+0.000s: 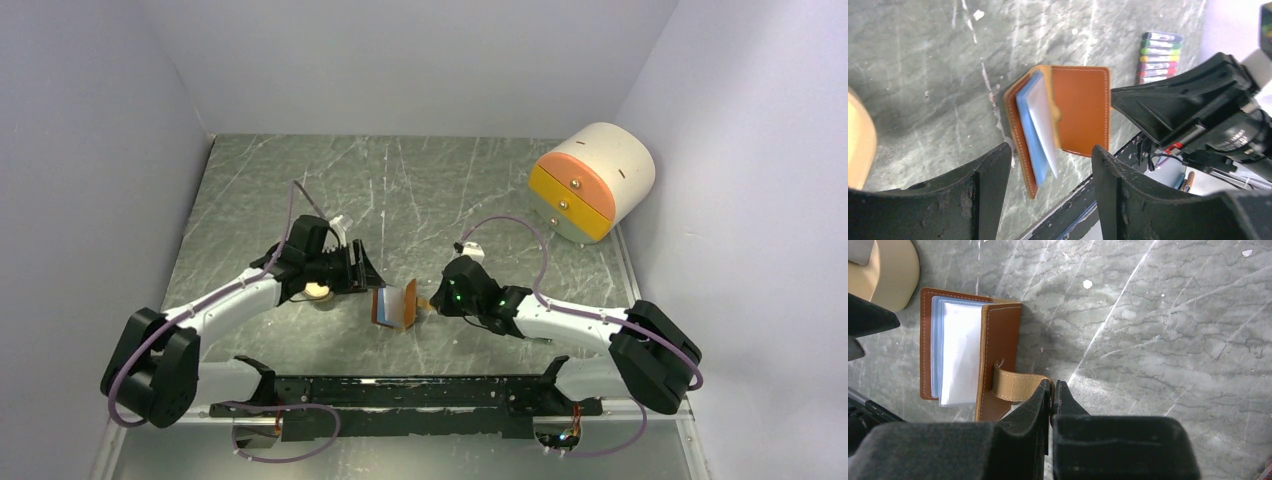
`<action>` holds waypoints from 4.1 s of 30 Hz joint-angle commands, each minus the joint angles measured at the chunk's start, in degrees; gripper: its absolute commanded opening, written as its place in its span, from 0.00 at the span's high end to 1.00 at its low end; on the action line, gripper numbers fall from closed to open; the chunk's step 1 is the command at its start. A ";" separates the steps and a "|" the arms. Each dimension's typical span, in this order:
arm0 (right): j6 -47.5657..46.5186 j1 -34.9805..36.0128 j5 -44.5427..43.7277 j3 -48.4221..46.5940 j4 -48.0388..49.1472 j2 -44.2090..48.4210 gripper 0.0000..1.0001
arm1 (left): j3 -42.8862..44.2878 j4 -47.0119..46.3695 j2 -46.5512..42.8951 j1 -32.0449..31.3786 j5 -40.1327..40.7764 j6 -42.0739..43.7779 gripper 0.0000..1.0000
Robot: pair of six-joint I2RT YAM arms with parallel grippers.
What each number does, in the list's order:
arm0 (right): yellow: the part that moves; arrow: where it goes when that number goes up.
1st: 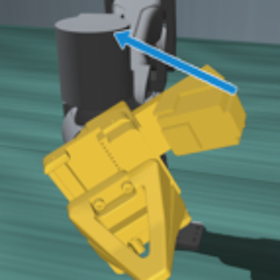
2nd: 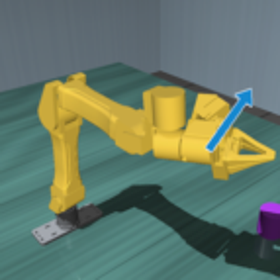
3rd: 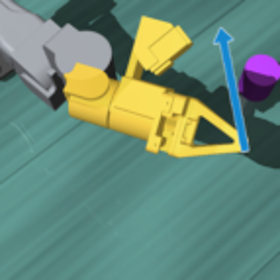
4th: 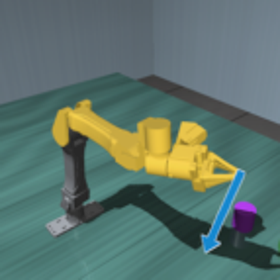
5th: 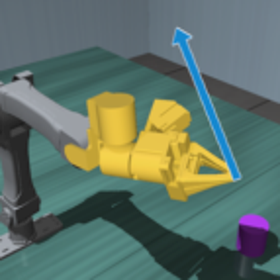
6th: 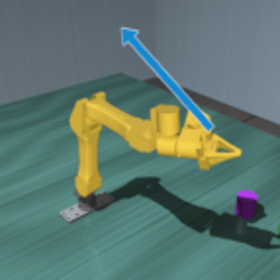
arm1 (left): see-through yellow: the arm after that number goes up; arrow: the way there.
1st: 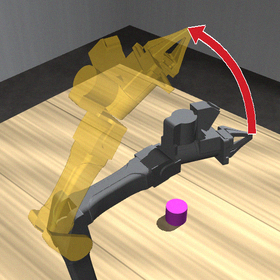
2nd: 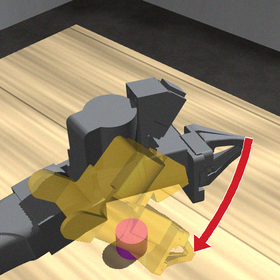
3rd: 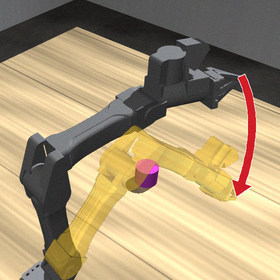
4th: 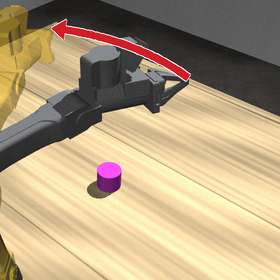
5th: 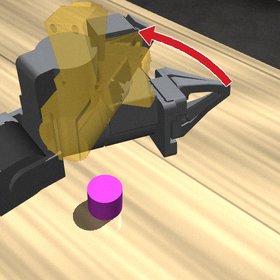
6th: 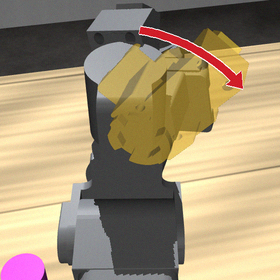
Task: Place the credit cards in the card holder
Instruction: Open the card holder at the center of the board.
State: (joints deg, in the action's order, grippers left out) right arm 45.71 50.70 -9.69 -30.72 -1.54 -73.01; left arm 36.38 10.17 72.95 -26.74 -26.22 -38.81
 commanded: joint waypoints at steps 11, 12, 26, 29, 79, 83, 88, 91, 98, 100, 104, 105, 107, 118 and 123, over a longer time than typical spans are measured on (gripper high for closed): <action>-1.29 -1.64 0.82 0.79 0.49 0.71 1.00 | -3.83 -4.46 0.66 -0.24 -2.85 0.39 0.39; -1.32 -1.64 0.82 0.69 0.49 0.76 1.00 | -4.31 -5.17 0.89 -0.24 -3.40 0.33 0.39; -0.80 -1.72 1.69 1.35 1.45 -0.19 1.00 | -6.41 -8.73 3.15 -0.24 -4.38 0.28 0.58; -0.79 -1.70 1.78 1.34 1.45 -0.29 1.00 | -6.57 -8.90 3.17 -0.24 -4.46 0.38 0.70; -1.78 11.45 1.14 -17.94 -2.53 -13.13 0.47 | -2.77 -0.44 -2.54 -3.23 -1.26 -5.03 0.91; -1.27 11.54 0.58 -17.65 -2.24 -15.50 0.47 | -2.86 0.56 -2.81 -3.22 -0.72 -4.97 0.91; -0.93 11.47 -4.11 -16.16 -5.12 -15.92 0.57 | -2.46 5.40 -3.91 -3.21 2.35 -4.39 0.91; -0.89 11.44 -4.48 -14.55 -5.20 -15.30 0.61 | -2.46 8.89 -5.09 -3.23 4.93 -4.39 0.91; -0.86 11.40 -5.95 -12.72 -5.49 -15.68 0.62 | -4.94 12.26 -8.12 -3.23 7.77 -6.38 0.91; -1.01 11.42 -6.76 -12.72 -5.83 -17.17 0.64 | -5.84 12.47 -8.50 -3.20 8.28 -7.22 0.91; -1.34 11.41 -7.40 -13.36 -6.47 -19.64 0.68 | -6.23 13.56 -9.06 -3.21 9.02 -8.04 0.91; -1.45 11.44 -7.59 -13.58 -6.72 -19.63 0.69 | -6.30 14.15 -9.36 -3.20 9.38 -8.18 0.91; -1.85 11.43 -7.90 -14.31 -7.14 -19.04 0.70 | -6.51 15.29 -10.37 -3.23 10.23 -8.45 0.91; -3.02 11.39 -6.79 -15.35 -6.86 -20.29 0.77 | -8.16 13.50 -10.86 -3.17 9.79 -8.48 0.91; -2.91 11.44 -7.20 -15.33 -6.88 -18.40 0.81 | -6.02 11.96 -7.18 -3.23 10.68 -6.40 0.88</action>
State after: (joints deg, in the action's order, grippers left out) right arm 42.72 61.95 -16.73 -45.45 -8.25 -92.23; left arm 28.69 23.40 63.20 -29.71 -16.56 -46.87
